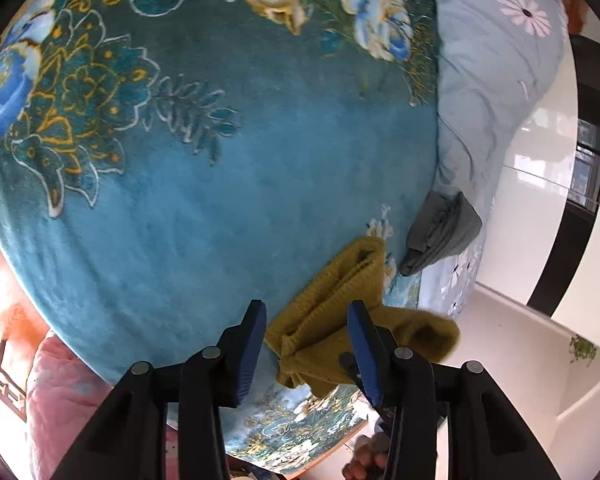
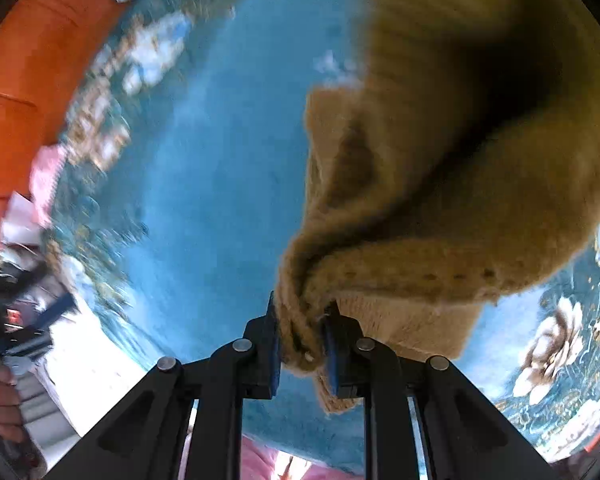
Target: Fold clothes
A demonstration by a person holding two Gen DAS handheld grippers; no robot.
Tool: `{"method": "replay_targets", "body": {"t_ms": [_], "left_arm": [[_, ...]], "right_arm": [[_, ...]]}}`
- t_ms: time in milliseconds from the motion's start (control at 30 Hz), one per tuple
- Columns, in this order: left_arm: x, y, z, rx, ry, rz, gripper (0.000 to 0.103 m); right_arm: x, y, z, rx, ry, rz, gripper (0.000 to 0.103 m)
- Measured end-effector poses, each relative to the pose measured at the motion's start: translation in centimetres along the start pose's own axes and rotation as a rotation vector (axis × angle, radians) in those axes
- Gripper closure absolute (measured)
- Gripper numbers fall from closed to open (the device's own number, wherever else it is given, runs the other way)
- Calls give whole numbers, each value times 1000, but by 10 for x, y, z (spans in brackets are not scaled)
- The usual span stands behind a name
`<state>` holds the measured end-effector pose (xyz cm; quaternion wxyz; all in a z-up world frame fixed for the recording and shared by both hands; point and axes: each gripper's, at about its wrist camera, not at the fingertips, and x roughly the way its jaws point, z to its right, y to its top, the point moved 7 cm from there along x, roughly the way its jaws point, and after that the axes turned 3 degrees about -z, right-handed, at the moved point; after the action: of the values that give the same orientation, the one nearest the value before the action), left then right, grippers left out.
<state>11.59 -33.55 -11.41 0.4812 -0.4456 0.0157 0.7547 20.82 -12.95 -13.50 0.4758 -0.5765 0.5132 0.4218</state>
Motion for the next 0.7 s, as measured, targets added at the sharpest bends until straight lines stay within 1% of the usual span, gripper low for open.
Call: {"method": "replay_targets", "body": {"t_ms": [67,133,167,200,267,300,333,400,433,500,567,667,700], "left_arm": [[1,4,-7,-14,3,-8,54],[5,5,-13,-23,15,-21,53],[9,5,-15,-26,21,-30,53],[16,6,-15,-27,26,-40,52],[29,7,-12,-21,34,-63,52],[38,7,-4,3,35,-76,51],[46,6,4,27,35,-89,51],[63,6,19,75,36,-115,45],[74,6,30,114,42,-131,43],[98,2,53,228,75,-162,39],[124,-7,73,370,130,-199,37],[160,-25,84,538,187,-282,31],[169,-29,82,567,206,-300,31]], "right_arm": [[13,0,4,27,-14,-31,85],[19,1,9,66,5,-49,83],[21,3,10,87,26,-56,80],[20,4,9,103,58,-57,75],[18,6,7,130,124,-57,69],[14,4,4,130,157,-51,64],[9,2,2,129,183,-42,61],[-5,-5,4,137,228,-16,52],[-11,-10,11,153,229,-9,51],[-22,-19,27,189,228,3,49],[-28,-31,51,233,212,11,49],[-38,-51,92,308,171,17,48],[-37,-58,103,340,161,16,48]]}}
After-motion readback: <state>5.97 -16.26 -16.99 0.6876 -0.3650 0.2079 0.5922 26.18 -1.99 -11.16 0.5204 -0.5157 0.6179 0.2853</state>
